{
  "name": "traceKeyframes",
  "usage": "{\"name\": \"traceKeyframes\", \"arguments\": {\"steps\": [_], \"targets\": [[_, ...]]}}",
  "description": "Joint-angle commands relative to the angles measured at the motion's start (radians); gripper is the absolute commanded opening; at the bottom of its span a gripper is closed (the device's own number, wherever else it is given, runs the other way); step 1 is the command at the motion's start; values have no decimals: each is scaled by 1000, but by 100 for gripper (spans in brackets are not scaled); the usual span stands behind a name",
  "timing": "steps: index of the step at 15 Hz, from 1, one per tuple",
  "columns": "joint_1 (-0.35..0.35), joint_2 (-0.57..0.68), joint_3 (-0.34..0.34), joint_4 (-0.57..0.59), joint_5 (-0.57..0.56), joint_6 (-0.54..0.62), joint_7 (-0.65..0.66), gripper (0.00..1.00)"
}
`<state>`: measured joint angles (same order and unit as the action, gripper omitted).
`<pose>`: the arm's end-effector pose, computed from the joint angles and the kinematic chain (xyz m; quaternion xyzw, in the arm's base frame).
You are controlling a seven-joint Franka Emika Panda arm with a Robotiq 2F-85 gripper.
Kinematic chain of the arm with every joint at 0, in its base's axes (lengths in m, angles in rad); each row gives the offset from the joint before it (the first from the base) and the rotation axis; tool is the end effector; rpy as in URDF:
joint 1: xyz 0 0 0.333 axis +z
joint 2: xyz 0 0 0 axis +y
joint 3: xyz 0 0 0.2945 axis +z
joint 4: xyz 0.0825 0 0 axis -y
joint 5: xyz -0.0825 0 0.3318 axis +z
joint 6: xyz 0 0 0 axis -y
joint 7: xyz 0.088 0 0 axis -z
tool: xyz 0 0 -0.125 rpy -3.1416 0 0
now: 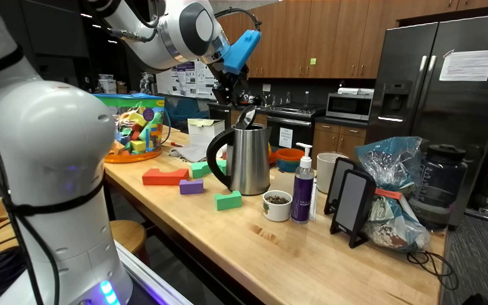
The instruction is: Open the lid of the kettle by pressing on the button at the center, push the kettle slightly forward and then close the lid
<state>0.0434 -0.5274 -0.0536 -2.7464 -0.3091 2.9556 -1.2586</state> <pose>0.3849 0.0148 0.4588 0.6729 0.6442 0.2480 0.2660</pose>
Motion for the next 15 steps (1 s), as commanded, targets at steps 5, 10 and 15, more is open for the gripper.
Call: {"name": "traceKeyframes", "arguments": {"steps": [5, 10, 15], "targets": [[60, 44, -59, 89, 19, -73, -3, 100], [147, 153, -120, 200, 124, -180, -64, 100], [141, 274, -120, 312, 231, -230, -100, 100]]}}
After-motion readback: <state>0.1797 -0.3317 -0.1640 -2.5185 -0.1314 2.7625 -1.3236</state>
